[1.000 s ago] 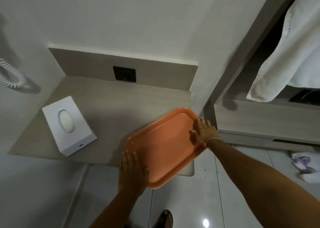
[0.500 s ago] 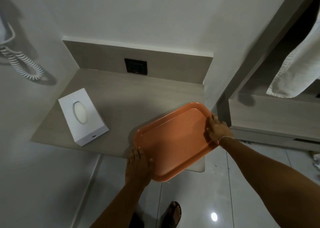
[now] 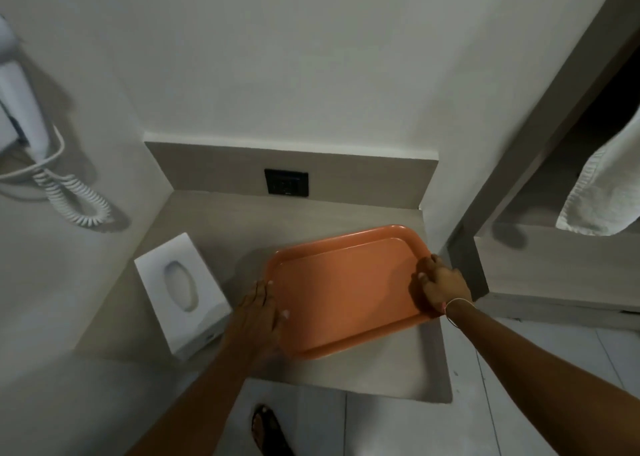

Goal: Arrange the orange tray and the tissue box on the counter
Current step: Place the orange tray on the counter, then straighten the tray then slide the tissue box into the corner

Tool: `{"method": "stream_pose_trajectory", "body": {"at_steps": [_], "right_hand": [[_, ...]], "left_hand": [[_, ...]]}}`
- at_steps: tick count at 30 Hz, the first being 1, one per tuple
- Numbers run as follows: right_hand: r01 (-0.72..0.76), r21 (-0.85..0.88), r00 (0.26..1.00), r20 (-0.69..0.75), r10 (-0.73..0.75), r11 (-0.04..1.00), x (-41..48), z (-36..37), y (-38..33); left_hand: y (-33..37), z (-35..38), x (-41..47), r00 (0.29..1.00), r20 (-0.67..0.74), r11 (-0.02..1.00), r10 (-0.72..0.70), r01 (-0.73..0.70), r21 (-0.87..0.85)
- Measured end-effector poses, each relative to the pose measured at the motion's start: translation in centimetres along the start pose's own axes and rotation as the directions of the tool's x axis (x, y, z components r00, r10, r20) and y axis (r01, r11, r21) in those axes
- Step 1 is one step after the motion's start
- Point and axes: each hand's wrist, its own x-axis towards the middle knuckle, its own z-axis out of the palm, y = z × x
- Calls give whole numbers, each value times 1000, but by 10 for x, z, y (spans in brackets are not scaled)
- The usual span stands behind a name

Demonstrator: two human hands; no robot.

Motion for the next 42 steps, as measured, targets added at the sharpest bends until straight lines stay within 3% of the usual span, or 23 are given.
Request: {"method": "stream_pose_trajectory", "body": {"at_steps": [7,14,27,30,34,36,42], "right_hand": [[-145,195,984,-74,162,970,21,23,-62],[-282,349,941,-80,328,894,41,59,-98],[-296,347,947,-17,322,890,53,81,-114],[-273,272,958,-11,287,923,52,82,-113],[-83,-134,993,-95,70,988,38,85,-115],[19,-180,996,-82,-34,983,21,92,-121],[311,-250,950,72,-302,917,-36,131,-133]], "left_hand": [[-79,-68,100,983,78,978,163,-172,120],[-128,-84,167,950,201,942,239,-278,189],[-159,-52,218,931,286,914,228,-306,267],[-158,-50,217,940,261,915,219,-291,279],[-125,-49,197,989,90,953,121,-141,269],[-97,-42,172,995,37,980,96,-101,170],[-39,9,87,990,93,978,109,-123,166]]}}
